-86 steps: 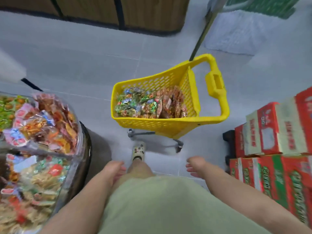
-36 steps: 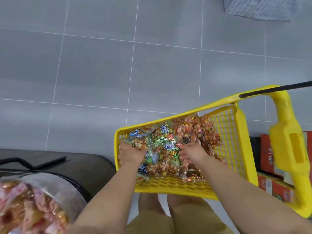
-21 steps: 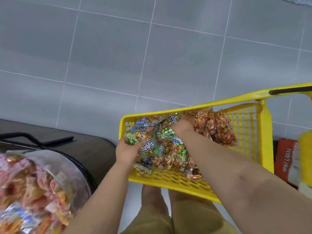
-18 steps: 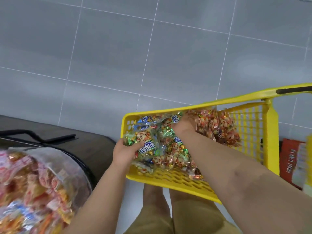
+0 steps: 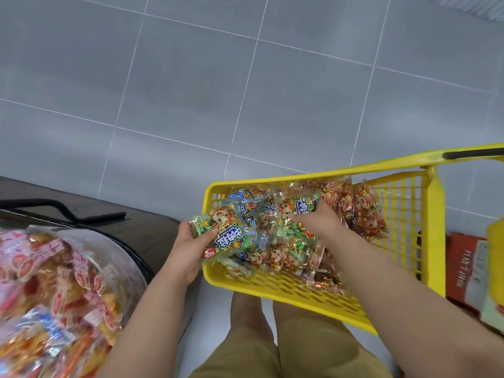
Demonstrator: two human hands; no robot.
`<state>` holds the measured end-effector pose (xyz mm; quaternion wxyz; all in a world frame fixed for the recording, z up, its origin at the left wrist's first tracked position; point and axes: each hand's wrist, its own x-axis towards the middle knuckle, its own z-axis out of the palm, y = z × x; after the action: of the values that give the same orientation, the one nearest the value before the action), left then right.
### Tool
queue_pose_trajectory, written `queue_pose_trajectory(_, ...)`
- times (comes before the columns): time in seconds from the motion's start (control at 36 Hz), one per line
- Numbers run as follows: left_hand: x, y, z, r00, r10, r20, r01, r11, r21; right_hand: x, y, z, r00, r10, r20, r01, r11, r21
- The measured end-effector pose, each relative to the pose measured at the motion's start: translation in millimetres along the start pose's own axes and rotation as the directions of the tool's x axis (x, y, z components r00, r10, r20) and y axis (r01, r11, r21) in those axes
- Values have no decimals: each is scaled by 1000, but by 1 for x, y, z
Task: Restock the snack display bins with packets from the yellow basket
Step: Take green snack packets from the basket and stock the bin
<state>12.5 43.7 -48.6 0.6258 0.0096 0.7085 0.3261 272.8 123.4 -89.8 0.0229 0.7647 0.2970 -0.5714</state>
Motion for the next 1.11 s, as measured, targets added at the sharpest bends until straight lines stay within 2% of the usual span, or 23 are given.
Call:
queue_pose_trajectory(0.08, -3, 2, 11, 998, -12, 68, 9, 999, 33, -27, 12, -20, 989, 1, 147, -26, 985, 169)
queue_pose_trajectory(0.17, -7, 3, 24, 982, -15, 190, -3, 996, 93, -53, 15, -21, 964, -56, 261, -14, 966, 257)
queue_pose_trajectory(0.28, -17, 2, 38, 964, -19, 266, -15, 992, 125, -74, 11, 3, 932, -172, 319, 106, 972, 211)
queue_pose_trajectory(0.39, -27, 8, 41, 964, -81, 255, 93, 995, -35, -80, 0, 30, 917, -209, 340, 153, 971, 185)
queue_pose_trajectory(0.44, -27, 8, 32, 958, -116, 264, 134, 990, -50, -83, -6, 41, 900, -246, 361, 194, 966, 174)
queue_pose_trajectory(0.5, -26, 4, 21, 962, -63, 266, 70, 997, -16, -86, -9, 53, 884, -276, 378, 237, 960, 149)
queue_pose_trajectory(0.56, -23, -2, 11, 978, 3, 206, -3, 1000, 0, -87, -9, 65, 877, -306, 369, 295, 951, 87)
queue_pose_trajectory(0.64, -19, -11, 2, 991, 31, 132, -30, 1000, -6, -87, -8, 80, 856, -347, 384, 365, 931, 29)
queue_pose_trajectory(0.72, -16, -18, -6, 996, 38, 84, -35, 999, -35, -81, -8, 80, 826, -329, 457, 352, 935, 37)
queue_pose_trajectory(0.78, -15, -22, -11, 999, 22, 41, -19, 997, -70, -70, -10, 74, 864, -327, 384, 306, 945, 116)
queue_pose_trajectory(0.81, -16, -23, -13, 1000, 15, 21, -14, 997, -81, -61, -8, 70, 901, -344, 265, 335, 939, 79)
queue_pose_trajectory(0.86, -16, -25, -17, 1000, 18, 1, -18, 996, -90, -37, -1, 57, 926, -377, -21, 361, 901, -238)
queue_pose_trajectory(0.89, -16, -26, -19, 1000, 22, -6, -22, 995, -92, -26, 4, 50, 923, -370, -105, 300, 864, -405)
queue_pose_trajectory(0.94, -18, -27, -24, 999, 23, -27, -26, 995, -100, -9, 14, 39, 952, -288, -103, 159, 753, -638)
queue_pose_trajectory(1.03, -21, -28, -32, 999, 28, -43, -32, 995, -94, -3, 23, 37, 971, -241, 11, 137, 513, -847)
queue_pose_trajectory(1.11, -25, -28, -42, 997, 28, -73, -34, 996, -81, -8, 24, 41, 976, -216, -15, 92, 477, -874)
